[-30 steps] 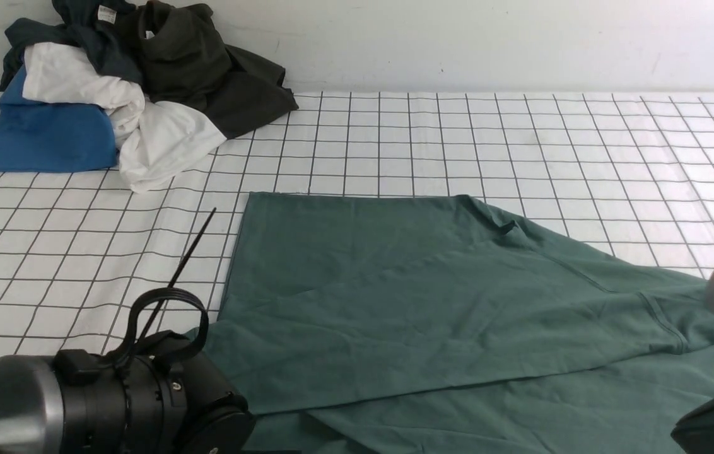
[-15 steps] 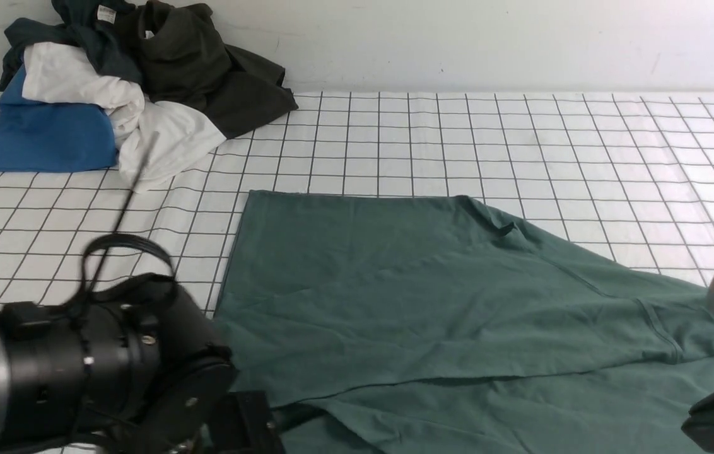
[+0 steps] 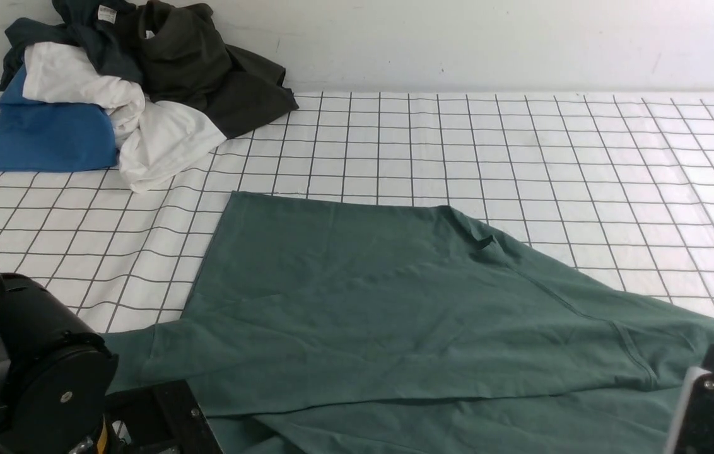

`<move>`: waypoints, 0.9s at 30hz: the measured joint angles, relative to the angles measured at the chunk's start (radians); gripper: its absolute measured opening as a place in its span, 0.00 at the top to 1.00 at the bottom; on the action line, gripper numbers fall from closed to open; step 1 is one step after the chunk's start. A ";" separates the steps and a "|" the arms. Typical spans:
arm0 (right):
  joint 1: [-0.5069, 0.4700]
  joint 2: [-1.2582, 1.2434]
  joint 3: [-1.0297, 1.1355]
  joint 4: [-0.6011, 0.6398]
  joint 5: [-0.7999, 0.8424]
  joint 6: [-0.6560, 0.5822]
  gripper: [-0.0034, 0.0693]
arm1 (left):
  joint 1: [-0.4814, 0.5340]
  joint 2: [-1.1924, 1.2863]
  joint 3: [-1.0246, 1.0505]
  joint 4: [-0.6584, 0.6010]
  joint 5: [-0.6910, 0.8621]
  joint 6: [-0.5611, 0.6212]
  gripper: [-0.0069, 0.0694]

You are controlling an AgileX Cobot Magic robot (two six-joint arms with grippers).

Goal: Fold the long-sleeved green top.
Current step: Use both arms simultaneously to clamp the lower edge of the clothing fabric

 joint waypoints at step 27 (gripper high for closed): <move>0.000 0.289 -0.126 -0.104 -0.013 -0.006 0.94 | 0.026 0.000 -0.013 -0.027 -0.028 -0.059 0.90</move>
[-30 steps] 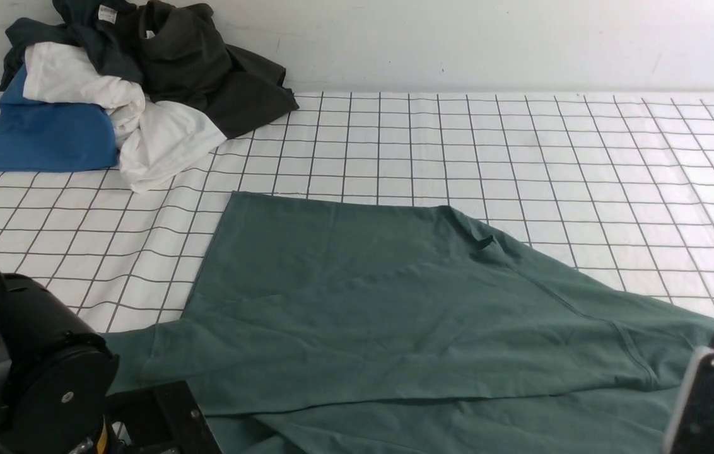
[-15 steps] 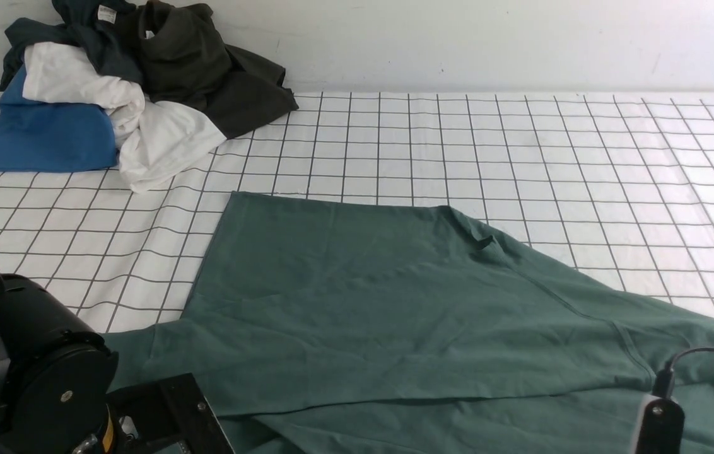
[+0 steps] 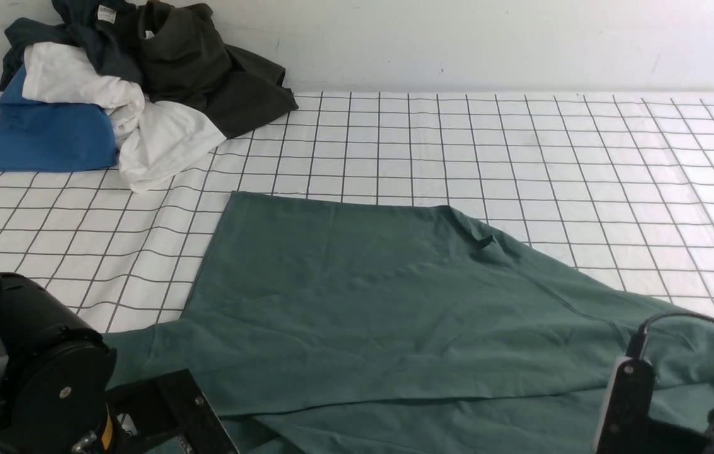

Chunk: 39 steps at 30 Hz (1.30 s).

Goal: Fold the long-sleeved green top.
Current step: Use both arms simultaneously to clamp the lower edge of the clothing fabric, then use both arms to drag the lower edge of the fabric forward and fold it over the upper edge

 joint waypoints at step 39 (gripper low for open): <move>-0.535 0.850 -1.156 0.206 0.189 -0.400 0.94 | 0.407 0.944 -1.486 -0.082 0.128 0.215 0.89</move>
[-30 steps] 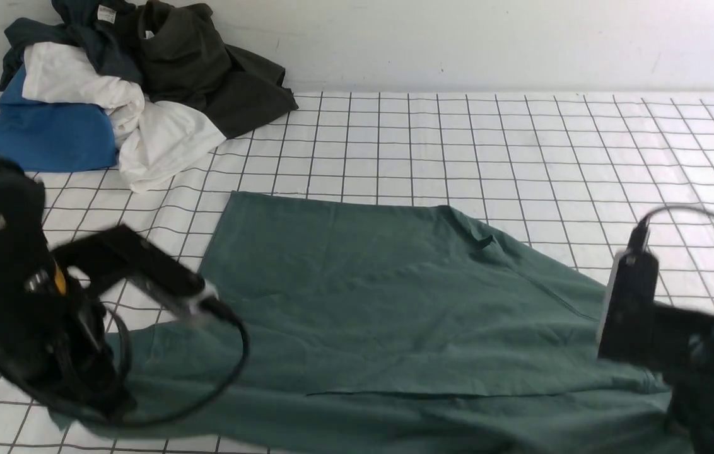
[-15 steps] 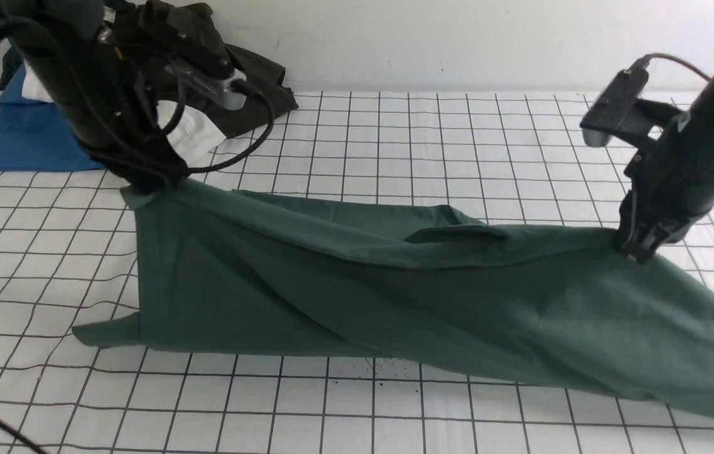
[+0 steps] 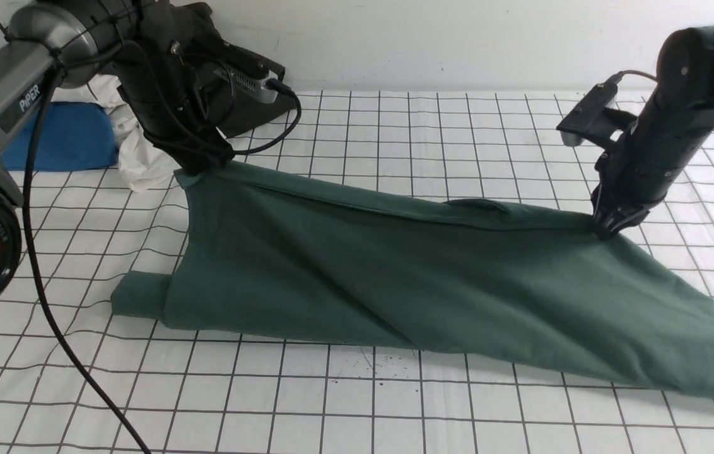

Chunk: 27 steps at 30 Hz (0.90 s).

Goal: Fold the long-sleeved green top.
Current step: Use both arms to drag the lower edge of the fabric forward and fold it over the upper edge, then use the right arm to clamp the right edge of the fabric

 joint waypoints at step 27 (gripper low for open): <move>-0.144 -0.364 0.243 -0.012 0.056 0.597 0.44 | -0.158 0.009 0.056 -0.106 0.031 -0.221 0.63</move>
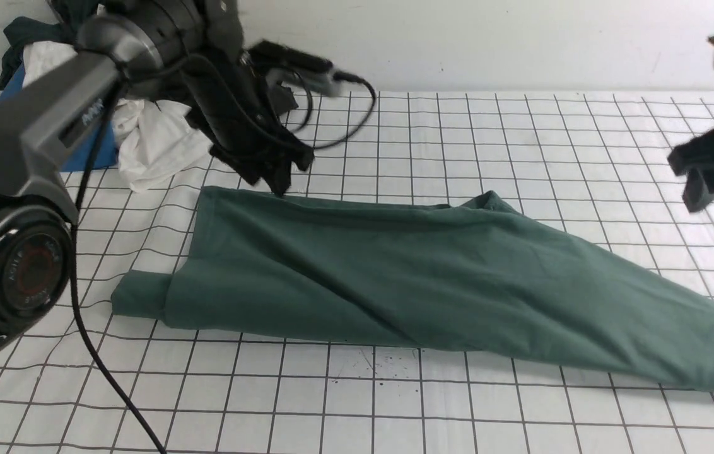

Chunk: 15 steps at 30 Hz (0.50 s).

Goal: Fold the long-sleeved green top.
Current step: Use the right arm to clamp the right edge of the fabric

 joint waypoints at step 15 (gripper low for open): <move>-0.308 0.011 0.518 0.058 -0.403 0.141 0.35 | -0.021 0.001 0.211 -0.067 -0.007 0.054 0.92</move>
